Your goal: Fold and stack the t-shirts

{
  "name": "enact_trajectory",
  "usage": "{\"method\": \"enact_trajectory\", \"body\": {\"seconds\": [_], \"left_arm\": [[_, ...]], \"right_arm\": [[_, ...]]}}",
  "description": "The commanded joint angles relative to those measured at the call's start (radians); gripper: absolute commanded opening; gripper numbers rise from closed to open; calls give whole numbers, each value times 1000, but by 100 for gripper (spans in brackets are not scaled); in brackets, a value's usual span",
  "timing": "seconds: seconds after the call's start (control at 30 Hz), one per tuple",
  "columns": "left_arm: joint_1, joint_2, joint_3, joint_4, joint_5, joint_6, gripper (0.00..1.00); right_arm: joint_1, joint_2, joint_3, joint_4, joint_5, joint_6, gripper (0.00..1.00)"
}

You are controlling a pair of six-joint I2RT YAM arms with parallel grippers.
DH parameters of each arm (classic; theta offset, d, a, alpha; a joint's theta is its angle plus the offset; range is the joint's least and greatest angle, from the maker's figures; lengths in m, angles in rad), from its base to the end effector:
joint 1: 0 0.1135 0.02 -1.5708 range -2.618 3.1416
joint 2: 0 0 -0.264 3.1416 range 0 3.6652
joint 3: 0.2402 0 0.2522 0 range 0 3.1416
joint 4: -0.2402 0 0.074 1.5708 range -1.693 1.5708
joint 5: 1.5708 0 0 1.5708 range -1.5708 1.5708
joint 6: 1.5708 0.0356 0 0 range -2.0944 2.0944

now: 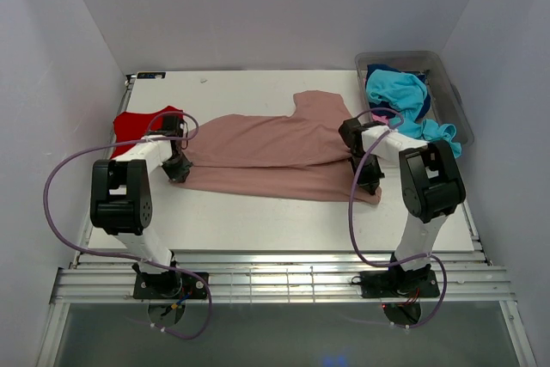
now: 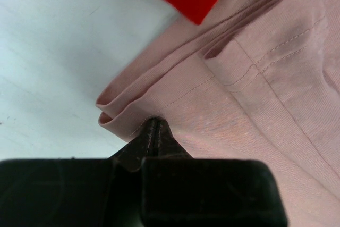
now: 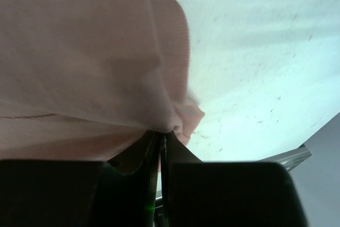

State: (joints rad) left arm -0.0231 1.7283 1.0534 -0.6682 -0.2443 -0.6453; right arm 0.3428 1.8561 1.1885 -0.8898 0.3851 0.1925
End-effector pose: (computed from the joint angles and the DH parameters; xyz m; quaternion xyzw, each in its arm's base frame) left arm 0.3148 0.0013 0.1623 -0.3150 0.9346 0.0774 0.1462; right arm 0.3108 0.0967 0.1553 -0.0724 0.9788 -0.1828 0.0570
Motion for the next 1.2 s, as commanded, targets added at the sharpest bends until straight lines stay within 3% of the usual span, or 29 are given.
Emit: {"method": "enact_trajectory", "body": {"seconds": [0.0, 0.3, 0.53, 0.63, 0.8, 1.17], "left_arm": [[22, -30, -65, -99, -58, 15, 0], [22, -133, -144, -131, -21, -17, 0], [22, -288, -55, -133, 10, -2, 0], [22, -334, -13, -116, 26, -2, 0], [22, -313, -3, -68, 79, 1, 0], [22, -237, -85, 64, 217, 27, 0]], "right_arm": [[5, -69, -39, -57, 6, 27, 8], [30, -169, -75, -100, 11, 48, 8], [111, -202, 264, -196, 12, 41, 8], [148, -183, 387, -166, -57, 35, 8], [154, -123, 329, -60, -201, 35, 8], [173, -17, 214, 81, -256, 41, 8]]}}
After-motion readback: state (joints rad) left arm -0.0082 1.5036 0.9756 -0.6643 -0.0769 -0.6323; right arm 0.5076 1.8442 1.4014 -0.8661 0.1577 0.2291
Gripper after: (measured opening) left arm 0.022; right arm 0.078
